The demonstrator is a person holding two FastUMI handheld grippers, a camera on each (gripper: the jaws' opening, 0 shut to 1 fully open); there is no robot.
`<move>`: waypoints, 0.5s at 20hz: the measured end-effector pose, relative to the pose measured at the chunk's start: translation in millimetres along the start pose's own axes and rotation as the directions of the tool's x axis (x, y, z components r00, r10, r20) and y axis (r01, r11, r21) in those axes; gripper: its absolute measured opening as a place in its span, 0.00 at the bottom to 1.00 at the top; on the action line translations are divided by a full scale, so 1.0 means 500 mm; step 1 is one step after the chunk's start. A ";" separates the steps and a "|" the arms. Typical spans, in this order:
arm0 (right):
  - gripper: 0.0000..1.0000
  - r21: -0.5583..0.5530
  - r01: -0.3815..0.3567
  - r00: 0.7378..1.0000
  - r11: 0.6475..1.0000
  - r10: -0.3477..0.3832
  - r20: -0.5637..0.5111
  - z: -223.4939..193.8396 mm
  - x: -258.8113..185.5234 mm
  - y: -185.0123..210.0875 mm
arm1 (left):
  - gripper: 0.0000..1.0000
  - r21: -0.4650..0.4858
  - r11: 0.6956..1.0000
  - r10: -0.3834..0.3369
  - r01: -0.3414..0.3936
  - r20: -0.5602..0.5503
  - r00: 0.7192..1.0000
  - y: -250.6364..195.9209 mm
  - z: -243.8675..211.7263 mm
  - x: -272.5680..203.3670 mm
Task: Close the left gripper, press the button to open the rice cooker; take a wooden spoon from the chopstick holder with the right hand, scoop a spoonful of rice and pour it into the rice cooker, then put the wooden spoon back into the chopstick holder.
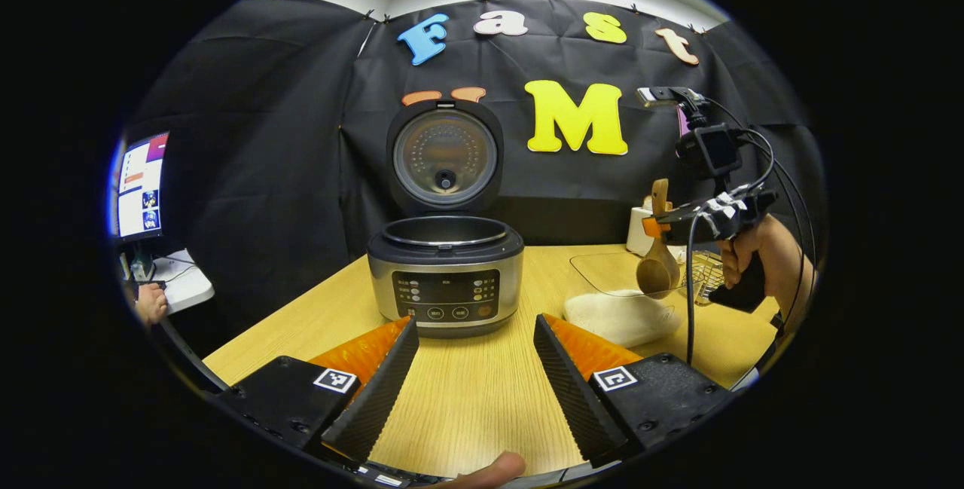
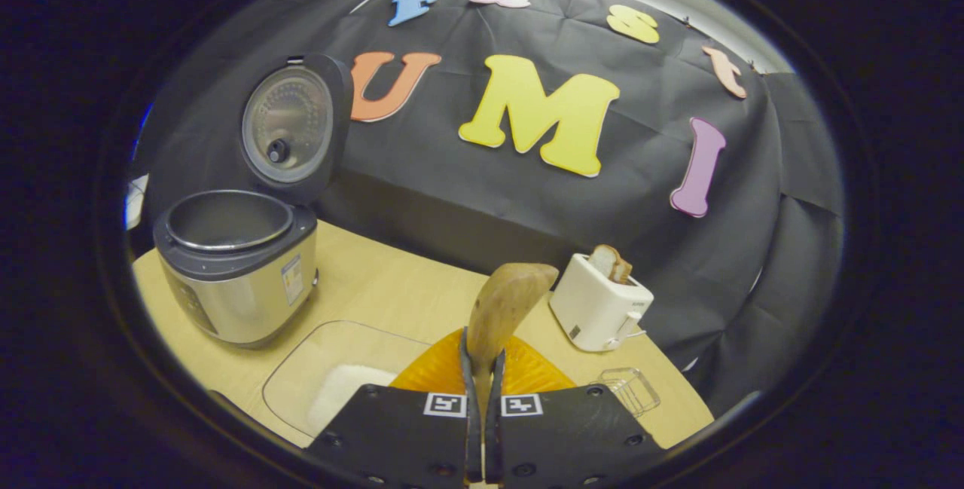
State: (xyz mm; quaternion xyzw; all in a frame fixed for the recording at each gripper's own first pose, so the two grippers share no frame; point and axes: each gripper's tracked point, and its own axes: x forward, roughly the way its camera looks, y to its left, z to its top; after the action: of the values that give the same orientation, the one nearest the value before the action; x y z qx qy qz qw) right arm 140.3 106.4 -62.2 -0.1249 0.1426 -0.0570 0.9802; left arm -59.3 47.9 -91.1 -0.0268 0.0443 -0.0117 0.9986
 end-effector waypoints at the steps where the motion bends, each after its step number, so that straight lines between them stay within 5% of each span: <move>1: 0.02 0.009 0.027 1.000 1.000 -0.027 -0.012 -0.014 0.003 0.000 | 0.98 -0.008 1.000 0.003 -0.003 -0.003 1.000 0.001 -0.003 0.001; 6: 0.02 -0.053 0.084 0.996 0.995 -0.084 -0.005 -0.038 0.004 0.019 | 0.98 -0.016 1.000 0.009 -0.009 0.000 1.000 0.010 -0.004 -0.003; 10: 0.02 0.062 0.017 0.998 0.998 -0.013 -0.063 -0.055 -0.015 0.062 | 0.98 -0.020 1.000 0.000 0.000 0.010 1.000 0.006 -0.004 -0.004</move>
State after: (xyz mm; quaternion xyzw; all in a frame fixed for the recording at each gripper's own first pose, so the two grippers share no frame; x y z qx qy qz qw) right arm 127.6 131.0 -93.6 -0.0933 0.1702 -0.0725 0.9783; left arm -61.3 50.7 -92.9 -0.0369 0.0396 -0.0110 0.9985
